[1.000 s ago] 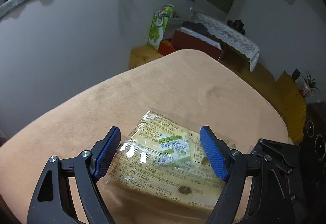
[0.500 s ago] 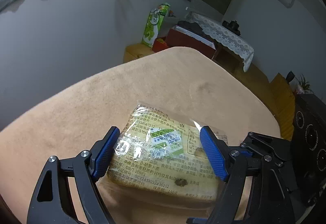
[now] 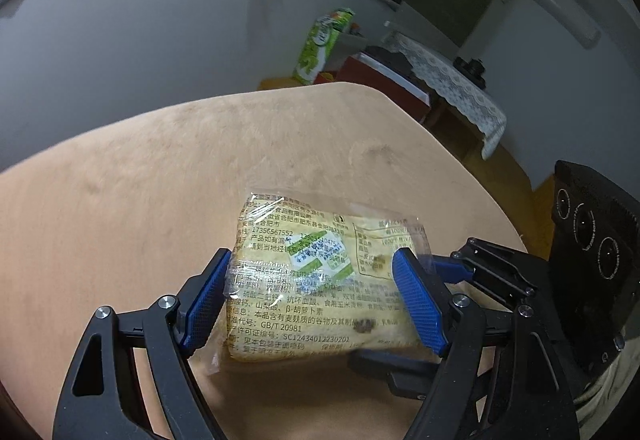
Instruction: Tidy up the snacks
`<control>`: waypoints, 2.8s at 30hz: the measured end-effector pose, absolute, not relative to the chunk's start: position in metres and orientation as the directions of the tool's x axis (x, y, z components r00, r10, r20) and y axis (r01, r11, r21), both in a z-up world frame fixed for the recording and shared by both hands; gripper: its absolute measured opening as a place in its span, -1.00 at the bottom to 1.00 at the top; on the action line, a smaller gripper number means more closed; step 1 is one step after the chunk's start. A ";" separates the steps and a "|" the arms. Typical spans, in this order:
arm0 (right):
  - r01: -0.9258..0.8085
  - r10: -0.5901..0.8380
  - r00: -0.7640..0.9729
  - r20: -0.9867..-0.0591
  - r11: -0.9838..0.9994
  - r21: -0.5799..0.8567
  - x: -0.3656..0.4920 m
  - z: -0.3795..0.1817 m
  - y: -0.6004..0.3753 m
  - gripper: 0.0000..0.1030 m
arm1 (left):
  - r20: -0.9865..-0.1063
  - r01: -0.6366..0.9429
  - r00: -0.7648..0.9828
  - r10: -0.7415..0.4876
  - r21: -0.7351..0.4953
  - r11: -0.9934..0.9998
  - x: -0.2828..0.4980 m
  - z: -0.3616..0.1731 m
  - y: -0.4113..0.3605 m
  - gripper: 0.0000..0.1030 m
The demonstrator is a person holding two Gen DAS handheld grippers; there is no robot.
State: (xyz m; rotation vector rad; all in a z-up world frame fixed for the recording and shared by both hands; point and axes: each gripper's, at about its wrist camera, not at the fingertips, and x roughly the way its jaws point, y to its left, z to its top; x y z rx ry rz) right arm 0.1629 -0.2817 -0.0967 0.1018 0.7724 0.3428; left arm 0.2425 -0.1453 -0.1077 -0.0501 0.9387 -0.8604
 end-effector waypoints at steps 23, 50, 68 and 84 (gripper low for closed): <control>-0.552 0.514 0.729 -0.452 0.832 0.056 0.041 0.028 -0.160 0.55 | -0.497 0.464 0.677 -0.543 -0.284 0.839 0.106 0.014 -0.034 0.55; -0.801 0.675 0.528 -0.516 0.598 -0.037 0.048 0.008 0.090 0.55 | -0.467 0.130 0.845 -0.260 -0.293 0.947 0.050 -0.004 0.189 0.54; -0.627 0.518 0.725 -0.454 0.769 -0.124 0.039 -0.020 0.029 0.95 | -0.522 -0.200 0.845 0.120 -0.099 0.975 0.036 -0.025 0.201 0.74; -0.562 0.478 0.768 -0.427 0.822 -0.092 0.015 0.002 -0.037 1.00 | -0.455 -0.210 0.874 0.172 -0.034 0.977 0.008 0.016 0.161 0.99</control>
